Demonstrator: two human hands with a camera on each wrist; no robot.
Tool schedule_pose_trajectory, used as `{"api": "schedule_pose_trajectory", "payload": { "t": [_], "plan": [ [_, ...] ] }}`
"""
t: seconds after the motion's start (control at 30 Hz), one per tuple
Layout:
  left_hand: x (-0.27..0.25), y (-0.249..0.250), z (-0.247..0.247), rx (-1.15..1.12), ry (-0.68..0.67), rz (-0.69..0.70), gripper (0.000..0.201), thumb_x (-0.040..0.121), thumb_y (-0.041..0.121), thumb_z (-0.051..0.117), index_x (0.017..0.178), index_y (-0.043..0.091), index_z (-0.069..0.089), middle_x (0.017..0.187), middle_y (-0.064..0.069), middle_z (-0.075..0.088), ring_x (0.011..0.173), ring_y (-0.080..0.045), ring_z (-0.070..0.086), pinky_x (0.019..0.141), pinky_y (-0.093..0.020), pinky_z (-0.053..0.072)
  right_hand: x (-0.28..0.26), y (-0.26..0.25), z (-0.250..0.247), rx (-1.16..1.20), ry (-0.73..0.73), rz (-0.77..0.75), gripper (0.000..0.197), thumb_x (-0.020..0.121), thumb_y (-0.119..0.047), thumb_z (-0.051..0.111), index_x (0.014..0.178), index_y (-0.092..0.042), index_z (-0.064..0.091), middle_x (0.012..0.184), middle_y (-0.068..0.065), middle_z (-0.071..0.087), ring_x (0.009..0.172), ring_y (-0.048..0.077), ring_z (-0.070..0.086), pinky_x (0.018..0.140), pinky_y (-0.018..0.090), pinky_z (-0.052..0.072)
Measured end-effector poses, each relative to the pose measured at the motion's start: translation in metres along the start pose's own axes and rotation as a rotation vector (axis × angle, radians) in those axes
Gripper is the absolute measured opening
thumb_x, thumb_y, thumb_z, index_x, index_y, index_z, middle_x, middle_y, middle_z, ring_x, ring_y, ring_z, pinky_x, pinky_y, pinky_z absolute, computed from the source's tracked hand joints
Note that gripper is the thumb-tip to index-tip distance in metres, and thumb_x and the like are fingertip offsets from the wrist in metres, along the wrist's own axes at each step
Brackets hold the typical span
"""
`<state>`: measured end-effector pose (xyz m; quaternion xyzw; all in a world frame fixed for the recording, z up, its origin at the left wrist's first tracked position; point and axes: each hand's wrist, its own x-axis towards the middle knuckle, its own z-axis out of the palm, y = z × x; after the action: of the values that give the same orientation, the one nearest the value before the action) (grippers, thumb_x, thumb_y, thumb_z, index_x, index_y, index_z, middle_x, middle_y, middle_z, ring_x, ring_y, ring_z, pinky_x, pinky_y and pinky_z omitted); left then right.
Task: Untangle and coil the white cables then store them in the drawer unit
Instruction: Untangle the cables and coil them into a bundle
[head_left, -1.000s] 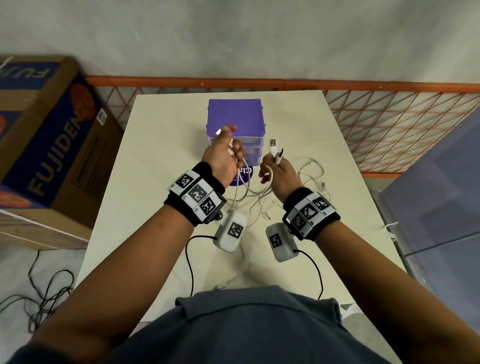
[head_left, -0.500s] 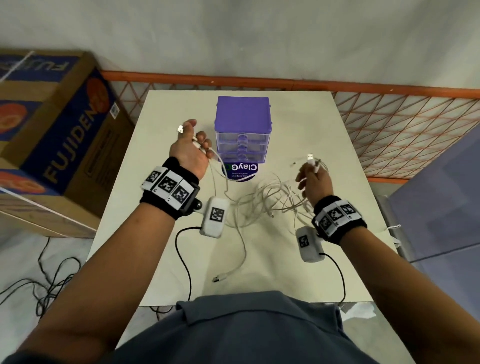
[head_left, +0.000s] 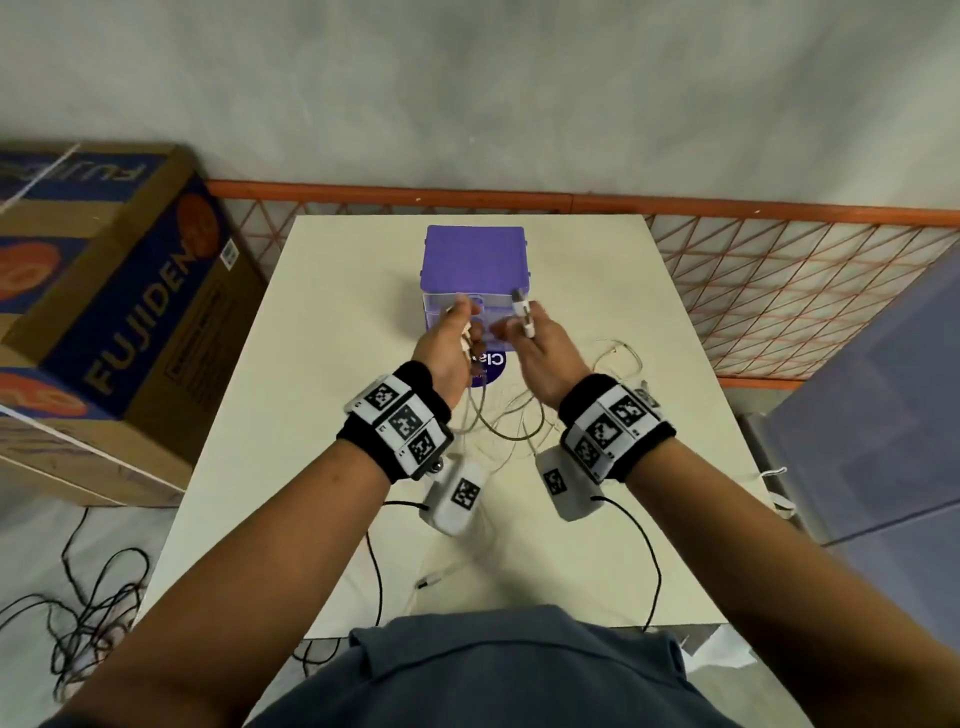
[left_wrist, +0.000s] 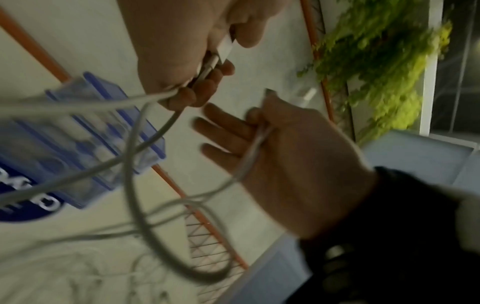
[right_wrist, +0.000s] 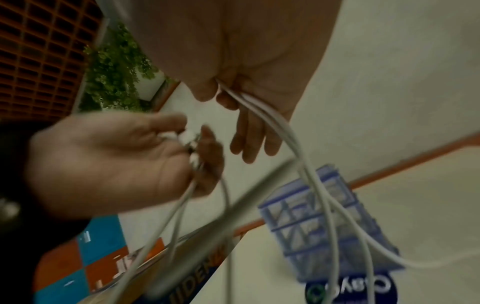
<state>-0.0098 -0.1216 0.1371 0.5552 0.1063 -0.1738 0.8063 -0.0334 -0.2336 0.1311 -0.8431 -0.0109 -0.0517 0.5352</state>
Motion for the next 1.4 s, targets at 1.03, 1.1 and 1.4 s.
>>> {"api": "schedule_pose_trajectory", "payload": {
  "t": [1.03, 1.1, 1.4],
  "plan": [
    [-0.022, -0.091, -0.065, 1.084, -0.395, -0.167, 0.026, 0.089, 0.014, 0.055, 0.115, 0.013, 0.059, 0.089, 0.0, 0.053, 0.076, -0.012, 0.051, 0.057, -0.008, 0.039, 0.002, 0.046, -0.007, -0.048, 0.164, 0.131, 0.023, 0.094, -0.012, 0.044, 0.104, 0.003, 0.058, 0.069, -0.006, 0.052, 0.062, 0.009, 0.045, 0.053, 0.0, 0.034],
    [-0.026, -0.109, -0.073, 1.281, -0.565, -0.228, 0.029, 0.088, 0.016, 0.057, 0.117, 0.019, 0.06, 0.098, 0.0, 0.054, 0.088, -0.012, 0.05, 0.068, -0.012, 0.039, -0.001, 0.051, -0.003, -0.04, 0.166, 0.145, 0.023, 0.093, -0.012, 0.044, 0.105, 0.003, 0.058, 0.065, -0.014, 0.046, 0.058, 0.0, 0.041, 0.051, 0.002, 0.034],
    [-0.04, -0.157, -0.09, 1.849, -0.778, -0.198, 0.057, 0.071, 0.033, 0.075, 0.119, 0.019, 0.047, 0.124, -0.001, 0.041, 0.108, -0.025, 0.053, 0.086, -0.034, 0.044, -0.017, 0.056, -0.001, -0.025, 0.149, 0.148, 0.023, 0.093, -0.006, 0.042, 0.104, 0.005, 0.059, 0.074, -0.01, 0.053, 0.059, -0.009, 0.051, 0.056, -0.001, 0.035]
  ]
}}
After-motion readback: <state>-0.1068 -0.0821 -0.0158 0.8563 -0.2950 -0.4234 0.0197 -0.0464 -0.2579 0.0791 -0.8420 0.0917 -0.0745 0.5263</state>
